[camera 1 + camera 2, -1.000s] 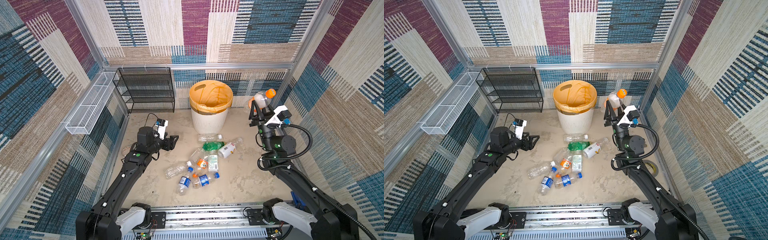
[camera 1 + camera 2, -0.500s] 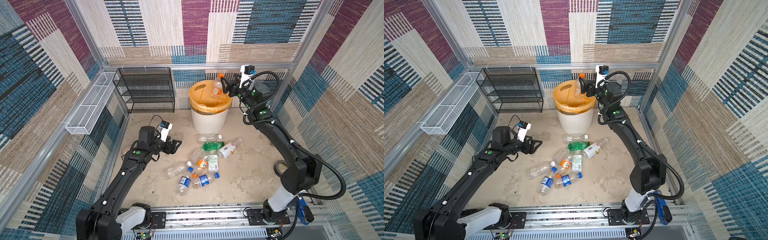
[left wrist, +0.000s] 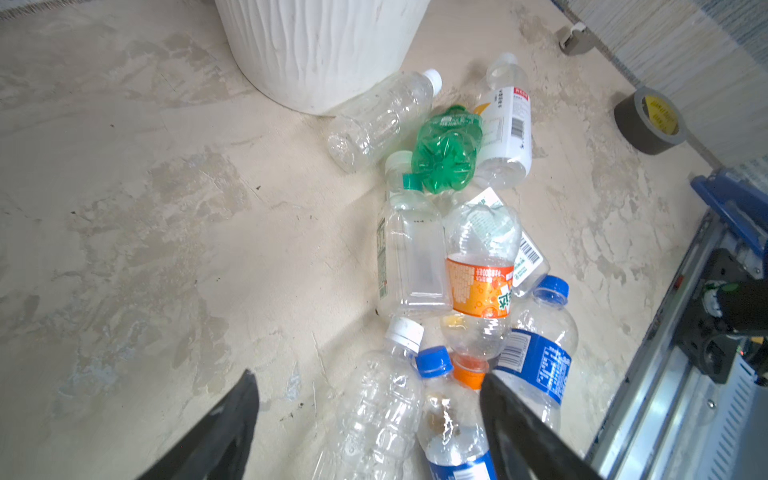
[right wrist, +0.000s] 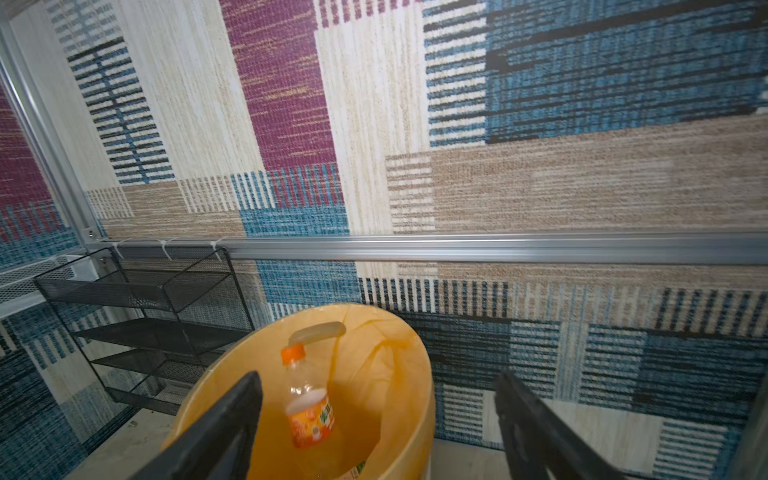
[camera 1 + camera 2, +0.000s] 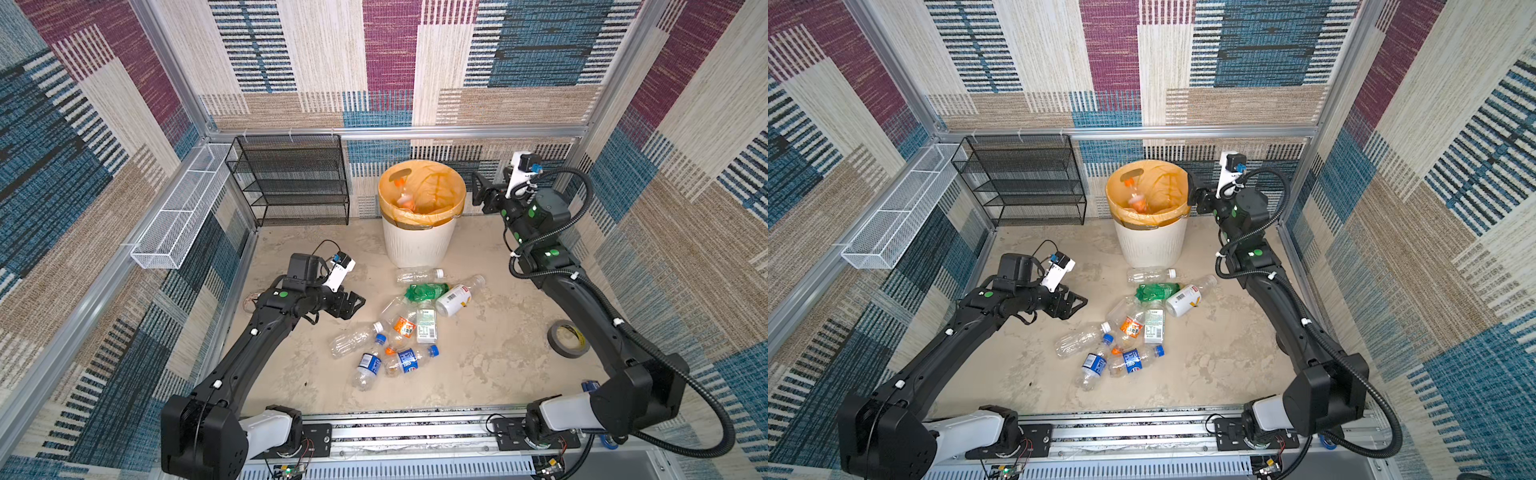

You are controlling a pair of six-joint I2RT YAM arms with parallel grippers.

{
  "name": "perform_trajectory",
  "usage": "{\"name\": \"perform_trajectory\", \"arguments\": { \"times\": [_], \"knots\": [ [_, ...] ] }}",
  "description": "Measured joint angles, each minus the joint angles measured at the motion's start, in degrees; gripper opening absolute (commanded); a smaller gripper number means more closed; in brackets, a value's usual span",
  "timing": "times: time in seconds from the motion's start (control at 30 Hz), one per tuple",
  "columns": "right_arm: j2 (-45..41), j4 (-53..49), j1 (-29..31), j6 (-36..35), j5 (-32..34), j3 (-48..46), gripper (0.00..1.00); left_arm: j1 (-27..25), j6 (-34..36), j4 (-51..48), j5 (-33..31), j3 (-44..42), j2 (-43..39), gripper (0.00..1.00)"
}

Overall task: Throw the plastic bottles in the bin
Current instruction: 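Open the right gripper to drop the orange-capped bottle into the bin, then lower the left gripper onto the white-capped clear bottle while the right arm holds back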

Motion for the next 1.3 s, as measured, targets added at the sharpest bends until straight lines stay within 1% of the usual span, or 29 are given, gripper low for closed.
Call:
{"name": "perform_trajectory", "arguments": {
  "times": [0.17,0.37,0.63,0.93,1.1,1.3],
  "knots": [
    [-5.0,1.3,-3.2,2.4,2.5,-7.9,0.89,-2.1,2.3,-1.8,-1.7,0.2,1.5,0.85],
    [-7.4,2.7,-5.2,4.9,2.5,-13.2,0.89,-3.6,4.8,-3.7,-5.4,-0.3,1.5,0.89],
    [-6.9,3.1,-7.0,6.3,0.9,-14.4,0.90,-4.8,8.1,-6.4,-10.2,-0.3,4.9,0.88],
    [-5.5,3.6,-8.4,7.2,-1.2,-15.5,0.90,-6.5,11.5,-7.3,-10.1,-3.2,5.7,0.88],
    [-4.2,3.8,-8.7,7.7,-2.2,-15.5,0.90,-8.4,13.6,-8.0,-12.4,-3.9,7.5,0.88],
    [-3.7,4.7,-8.9,8.0,-2.9,-16.0,0.91,-9.2,14.6,-7.9,-15.1,-4.2,10.1,0.86]
  ]
}}
